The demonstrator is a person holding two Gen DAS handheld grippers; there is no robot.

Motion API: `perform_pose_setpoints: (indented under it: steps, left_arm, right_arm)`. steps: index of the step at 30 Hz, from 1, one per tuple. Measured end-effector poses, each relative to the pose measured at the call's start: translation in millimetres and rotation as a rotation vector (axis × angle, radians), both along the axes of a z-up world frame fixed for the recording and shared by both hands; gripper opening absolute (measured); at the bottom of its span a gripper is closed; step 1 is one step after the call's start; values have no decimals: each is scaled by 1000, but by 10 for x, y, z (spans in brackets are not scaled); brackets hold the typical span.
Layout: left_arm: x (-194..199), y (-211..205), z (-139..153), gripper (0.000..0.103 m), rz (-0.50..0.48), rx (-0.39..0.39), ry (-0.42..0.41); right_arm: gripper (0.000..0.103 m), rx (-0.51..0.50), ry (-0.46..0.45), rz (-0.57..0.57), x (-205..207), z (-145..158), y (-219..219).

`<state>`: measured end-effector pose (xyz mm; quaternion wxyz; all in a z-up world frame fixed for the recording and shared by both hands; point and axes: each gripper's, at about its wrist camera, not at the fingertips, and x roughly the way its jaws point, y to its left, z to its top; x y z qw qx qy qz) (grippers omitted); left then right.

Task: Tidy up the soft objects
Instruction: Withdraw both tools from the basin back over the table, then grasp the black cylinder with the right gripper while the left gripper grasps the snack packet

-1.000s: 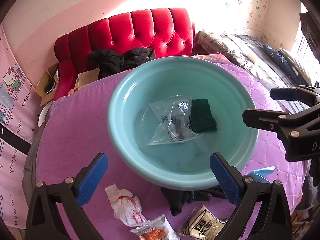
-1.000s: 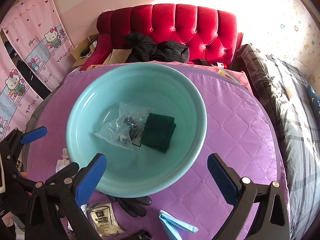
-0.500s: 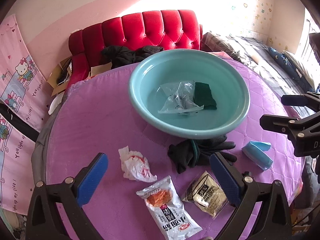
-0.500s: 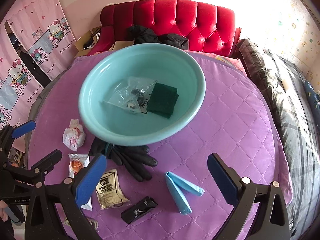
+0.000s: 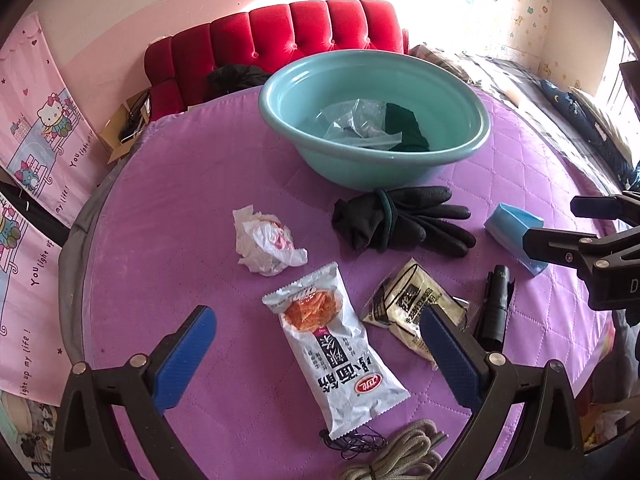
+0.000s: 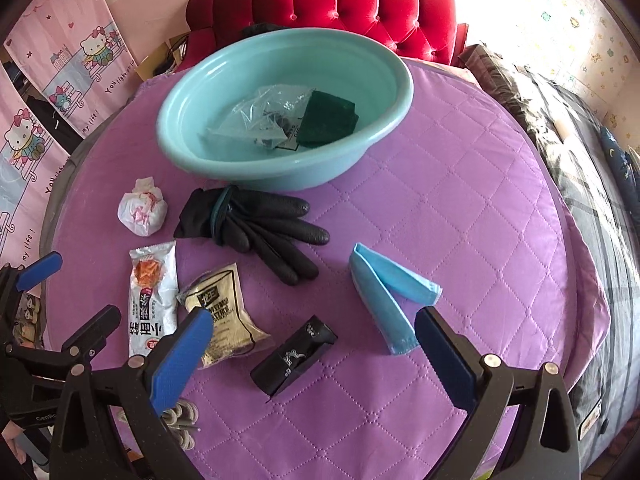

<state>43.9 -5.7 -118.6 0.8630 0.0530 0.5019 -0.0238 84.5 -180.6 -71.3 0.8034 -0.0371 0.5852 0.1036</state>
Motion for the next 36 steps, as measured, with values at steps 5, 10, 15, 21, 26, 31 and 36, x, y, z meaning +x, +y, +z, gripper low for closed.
perform_pose_setpoints:
  steps: [5, 10, 15, 21, 26, 31, 36]
  left_arm:
    - [-61, -3, -85, 103, -3, 0, 14]
    - [-92, 16, -136, 103, 1, 3, 18]
    - [-109, 68, -203, 103, 5, -3, 29]
    - [-141, 136, -305, 103, 15, -18, 50]
    - [-157, 176, -395, 103, 19, -26, 67]
    - [-161, 206, -477, 103, 19, -31, 86]
    - [-143, 213, -549, 103, 25, -38, 100]
  right_arm:
    - [103, 10, 44, -31, -53, -146, -9]
    - [103, 12, 73, -38, -99, -281, 49]
    - [103, 10, 126, -63, -117, -480, 54]
    - [98, 16, 184, -81, -159, -725, 76]
    - [75, 21, 216, -85, -181, -854, 100]
    - [34, 65, 234, -85, -216, -917, 84]
    - [29, 85, 224, -70, -280, -909, 42]
